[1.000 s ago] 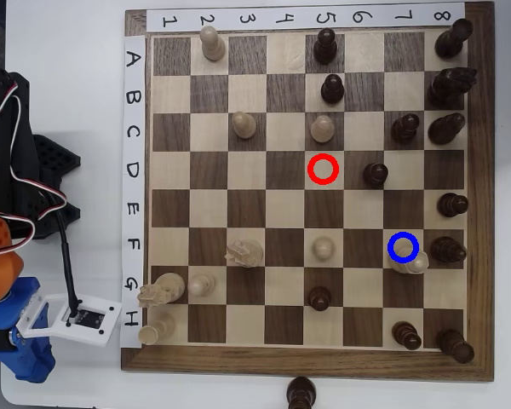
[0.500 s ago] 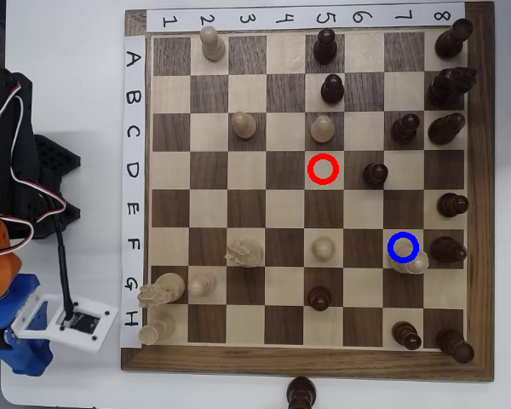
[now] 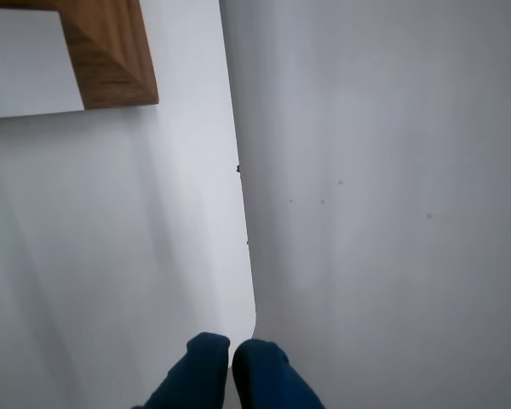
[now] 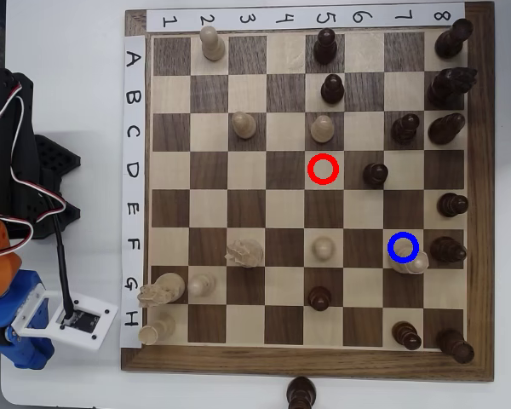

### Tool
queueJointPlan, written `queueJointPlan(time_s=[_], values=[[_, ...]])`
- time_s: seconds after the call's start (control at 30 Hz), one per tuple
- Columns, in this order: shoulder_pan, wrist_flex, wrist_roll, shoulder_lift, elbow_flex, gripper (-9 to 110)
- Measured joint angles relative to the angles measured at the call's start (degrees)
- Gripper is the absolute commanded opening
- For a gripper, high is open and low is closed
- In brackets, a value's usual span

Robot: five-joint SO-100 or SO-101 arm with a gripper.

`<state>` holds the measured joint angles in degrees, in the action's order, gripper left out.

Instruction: Move the piece to destination

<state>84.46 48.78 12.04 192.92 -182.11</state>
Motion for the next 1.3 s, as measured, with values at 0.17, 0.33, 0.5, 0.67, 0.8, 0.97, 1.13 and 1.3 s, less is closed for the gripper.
queueJointPlan(time_s=[0.17, 0.33, 0.5, 0.67, 0.8, 0.97, 1.13, 1.3], values=[[1.0, 0.0, -5.8, 0.0, 0.0, 0], [2.6, 0.0, -10.0, 0.0, 0.0, 0], [4.4, 0.0, -11.4, 0.0, 0.0, 0], [6.0, 0.1, -12.8, 0.0, 0.0, 0], [6.8, 1.5, -13.8, 0.0, 0.0, 0], [7.1, 5.5, -13.8, 0.0, 0.0, 0], [7.4, 9.7, -13.8, 0.0, 0.2, 0], [7.4, 11.7, -13.7, 0.0, 0.2, 0]])
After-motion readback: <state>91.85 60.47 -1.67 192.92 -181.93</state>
